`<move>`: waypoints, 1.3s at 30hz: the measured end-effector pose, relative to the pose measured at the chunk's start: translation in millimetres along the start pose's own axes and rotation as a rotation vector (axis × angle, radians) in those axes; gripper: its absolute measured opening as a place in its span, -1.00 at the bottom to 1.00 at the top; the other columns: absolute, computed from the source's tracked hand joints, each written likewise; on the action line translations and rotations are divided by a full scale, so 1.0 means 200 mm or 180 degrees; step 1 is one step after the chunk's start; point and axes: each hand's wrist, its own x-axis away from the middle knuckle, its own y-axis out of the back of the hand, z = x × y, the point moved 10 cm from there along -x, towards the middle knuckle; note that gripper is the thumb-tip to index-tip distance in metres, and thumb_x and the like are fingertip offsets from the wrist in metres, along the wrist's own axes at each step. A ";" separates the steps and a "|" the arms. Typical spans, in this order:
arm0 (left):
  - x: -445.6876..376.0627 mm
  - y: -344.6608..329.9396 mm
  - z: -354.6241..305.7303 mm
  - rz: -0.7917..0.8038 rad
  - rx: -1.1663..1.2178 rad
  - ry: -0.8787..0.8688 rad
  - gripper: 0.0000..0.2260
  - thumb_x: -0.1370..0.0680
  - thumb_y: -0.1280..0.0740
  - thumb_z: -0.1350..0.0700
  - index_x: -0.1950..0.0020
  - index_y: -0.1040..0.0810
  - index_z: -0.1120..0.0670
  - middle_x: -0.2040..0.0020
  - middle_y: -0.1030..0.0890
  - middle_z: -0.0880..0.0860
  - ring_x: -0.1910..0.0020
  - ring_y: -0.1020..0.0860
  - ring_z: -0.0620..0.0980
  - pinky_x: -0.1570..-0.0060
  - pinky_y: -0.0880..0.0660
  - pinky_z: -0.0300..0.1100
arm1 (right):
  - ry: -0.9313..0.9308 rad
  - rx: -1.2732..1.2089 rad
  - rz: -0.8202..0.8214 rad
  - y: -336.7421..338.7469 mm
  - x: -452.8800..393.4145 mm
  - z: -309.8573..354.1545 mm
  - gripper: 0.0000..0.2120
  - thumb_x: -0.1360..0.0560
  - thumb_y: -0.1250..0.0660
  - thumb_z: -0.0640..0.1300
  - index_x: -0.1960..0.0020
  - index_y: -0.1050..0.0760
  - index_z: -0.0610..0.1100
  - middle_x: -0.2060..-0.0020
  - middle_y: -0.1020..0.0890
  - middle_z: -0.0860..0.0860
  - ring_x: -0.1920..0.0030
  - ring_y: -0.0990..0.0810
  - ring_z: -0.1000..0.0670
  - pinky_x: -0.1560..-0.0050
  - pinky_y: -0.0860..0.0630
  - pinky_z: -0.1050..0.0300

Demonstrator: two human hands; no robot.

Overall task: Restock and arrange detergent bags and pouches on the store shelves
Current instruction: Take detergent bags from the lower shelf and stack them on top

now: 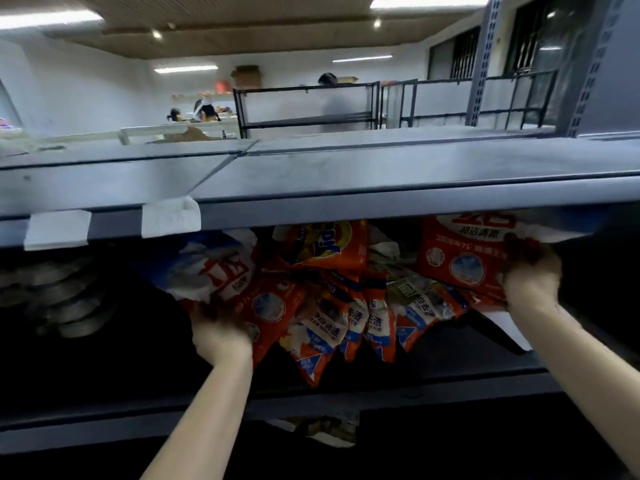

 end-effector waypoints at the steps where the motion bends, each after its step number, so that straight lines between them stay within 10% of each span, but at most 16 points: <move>1: 0.07 0.05 -0.07 -0.0153 -0.0218 -0.0288 -0.65 -0.63 -0.11 0.14 -0.42 -0.36 0.15 -0.30 -0.47 0.24 -0.25 -0.46 0.28 -0.26 -0.40 0.06 | 0.0003 0.0063 -0.0190 0.05 0.04 0.00 -0.67 -0.54 -0.22 0.14 -0.13 -0.50 -0.08 -0.06 -0.63 -0.13 -0.06 -0.60 -0.20 -0.14 -0.52 -0.20; 8: 0.36 0.17 -0.32 -0.0071 -0.0661 -0.1556 -0.68 -0.64 -0.11 -0.01 -0.08 -0.50 0.21 0.17 -0.55 0.05 0.17 -0.51 0.09 0.12 -0.35 -0.12 | 0.0278 0.0862 -0.0824 0.28 0.21 0.02 -0.60 -0.56 -0.16 0.15 0.26 -0.39 -0.15 0.38 -0.44 -0.03 0.25 -0.42 -0.12 0.12 -0.30 0.04; 20: 0.87 -0.21 -0.20 0.1498 -0.0443 -0.1717 -0.61 -0.58 -0.08 -0.23 0.01 -0.51 0.03 0.25 -0.59 -0.12 0.25 -0.62 -0.02 0.25 -0.51 -0.12 | 0.0346 0.0790 -0.1245 0.88 0.48 0.04 -0.63 -0.55 -0.22 0.19 0.14 -0.47 -0.13 0.17 -0.64 -0.06 0.10 -0.61 -0.17 -0.03 -0.51 -0.11; 25: 1.23 -0.45 -0.22 0.2052 -0.0274 -0.1822 -0.77 -0.52 -0.10 -0.23 0.14 -0.47 -0.17 0.33 -0.59 -0.13 0.37 -0.61 -0.09 0.29 -0.59 0.03 | 0.0537 0.0764 -0.1400 1.29 0.50 0.10 -0.68 -0.53 -0.27 0.18 0.18 -0.50 -0.06 0.29 -0.60 0.20 0.28 -0.59 0.18 0.30 -0.42 0.25; 32: 1.90 -0.78 -0.16 0.2561 0.0141 -0.1828 -0.62 -0.52 -0.11 -0.26 0.01 -0.60 -0.07 0.41 -0.59 -0.23 0.42 -0.58 -0.26 0.42 -0.45 -0.26 | 0.0494 0.0884 -0.1695 1.98 0.42 0.05 -0.68 -0.50 -0.31 0.18 0.21 -0.53 -0.06 0.26 -0.66 0.12 0.19 -0.66 0.00 0.09 -0.59 -0.04; 39: 2.55 -1.09 -0.10 0.2784 0.0221 -0.1574 -0.65 -0.51 -0.13 -0.34 0.05 -0.58 -0.17 0.25 -0.66 -0.10 0.30 -0.65 -0.11 0.21 -0.61 0.01 | 0.0445 0.0915 -0.1903 2.66 0.19 0.00 -0.68 -0.50 -0.31 0.16 0.24 -0.53 -0.07 0.25 -0.68 0.02 0.20 -0.67 -0.11 0.08 -0.60 -0.16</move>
